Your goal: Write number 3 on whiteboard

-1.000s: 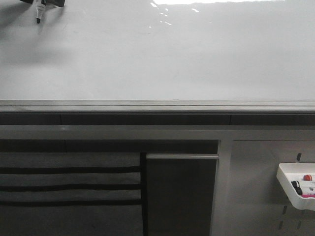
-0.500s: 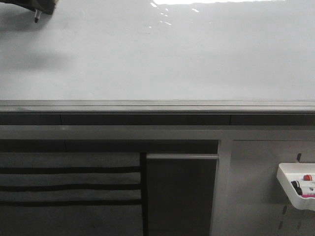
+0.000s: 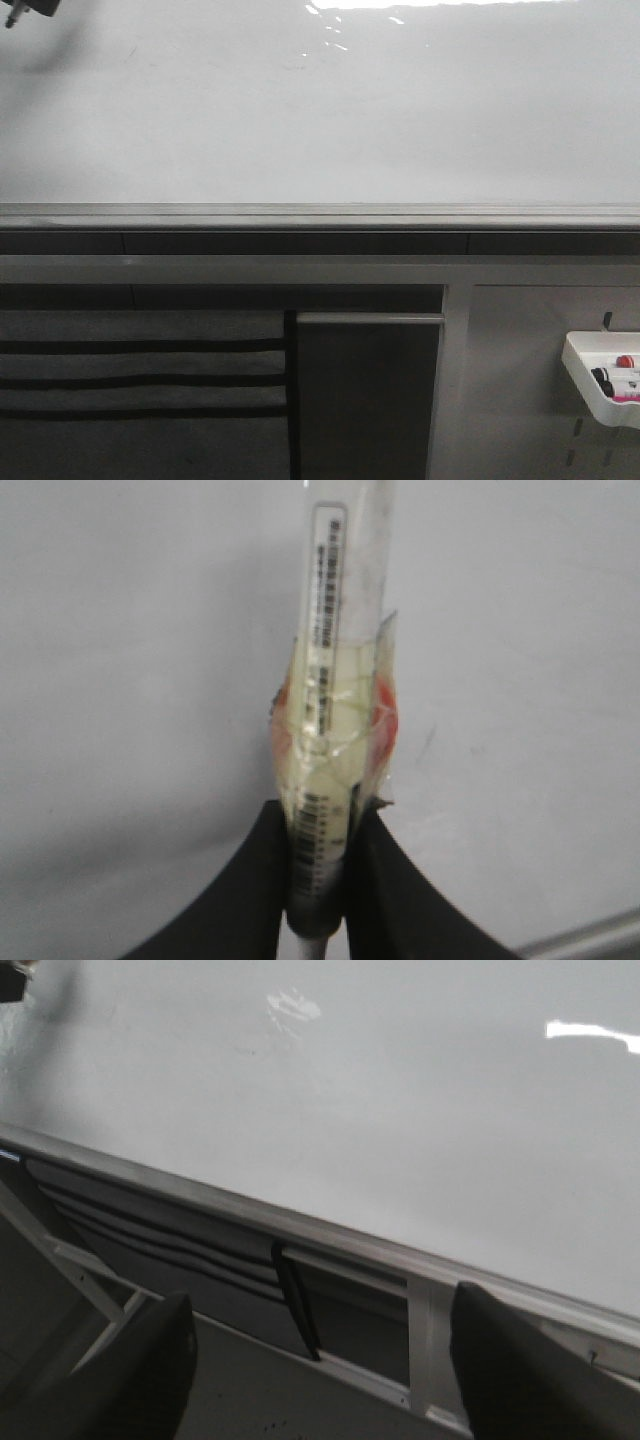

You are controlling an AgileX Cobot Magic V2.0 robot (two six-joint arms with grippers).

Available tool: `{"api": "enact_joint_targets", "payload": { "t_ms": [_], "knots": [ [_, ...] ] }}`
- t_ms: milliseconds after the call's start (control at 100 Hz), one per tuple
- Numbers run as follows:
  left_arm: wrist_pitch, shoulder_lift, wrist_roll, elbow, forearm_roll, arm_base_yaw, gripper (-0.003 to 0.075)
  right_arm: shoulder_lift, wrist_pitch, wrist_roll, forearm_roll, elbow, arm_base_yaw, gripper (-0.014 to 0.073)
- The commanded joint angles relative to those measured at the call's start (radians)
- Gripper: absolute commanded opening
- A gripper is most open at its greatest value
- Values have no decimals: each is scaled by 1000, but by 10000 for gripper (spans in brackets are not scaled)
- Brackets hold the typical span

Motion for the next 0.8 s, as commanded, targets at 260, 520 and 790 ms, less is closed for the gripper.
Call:
{"api": "enact_joint_targets", "payload": {
  "t_ms": [260, 520, 790],
  "knots": [
    [497, -222, 537, -32, -374, -118, -18, 135, 243, -221, 250, -219, 0, 476],
    [709, -231, 778, -32, -603, -209, -18, 331, 485, -691, 631, -360, 0, 476],
    [710, -229, 847, -32, -610, -285, -18, 500, 620, -1068, 875, -500, 0, 476]
  ]
}}
